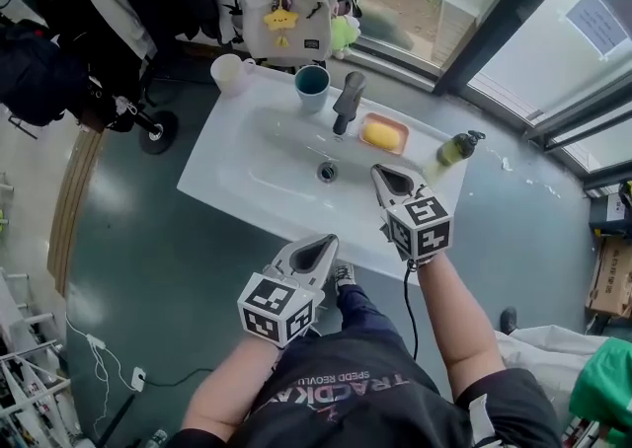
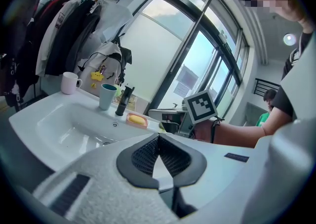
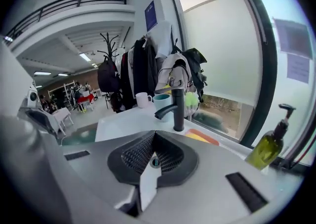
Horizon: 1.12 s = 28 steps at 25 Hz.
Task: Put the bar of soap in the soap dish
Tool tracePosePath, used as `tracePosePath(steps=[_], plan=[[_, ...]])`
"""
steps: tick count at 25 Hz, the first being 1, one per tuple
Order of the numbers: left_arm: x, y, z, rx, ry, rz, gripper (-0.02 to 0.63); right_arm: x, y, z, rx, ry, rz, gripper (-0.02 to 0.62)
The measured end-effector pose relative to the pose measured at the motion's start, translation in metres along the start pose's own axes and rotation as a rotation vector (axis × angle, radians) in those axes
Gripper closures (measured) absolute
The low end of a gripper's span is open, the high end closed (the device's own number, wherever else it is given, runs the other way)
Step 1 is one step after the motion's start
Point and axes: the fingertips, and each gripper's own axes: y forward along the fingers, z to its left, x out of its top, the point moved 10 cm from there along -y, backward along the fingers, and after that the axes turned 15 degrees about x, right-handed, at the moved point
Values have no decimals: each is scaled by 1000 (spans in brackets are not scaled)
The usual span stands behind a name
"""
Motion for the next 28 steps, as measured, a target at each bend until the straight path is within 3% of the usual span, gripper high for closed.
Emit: tracePosePath(steps=[11,28], plan=[[-30,-74,1,-33,1,-2,597,-20,-56,118,125,143,-150,583],[-83,-184,9,-52,33,-11,597,-81,-105,273,158,144,-144,583]])
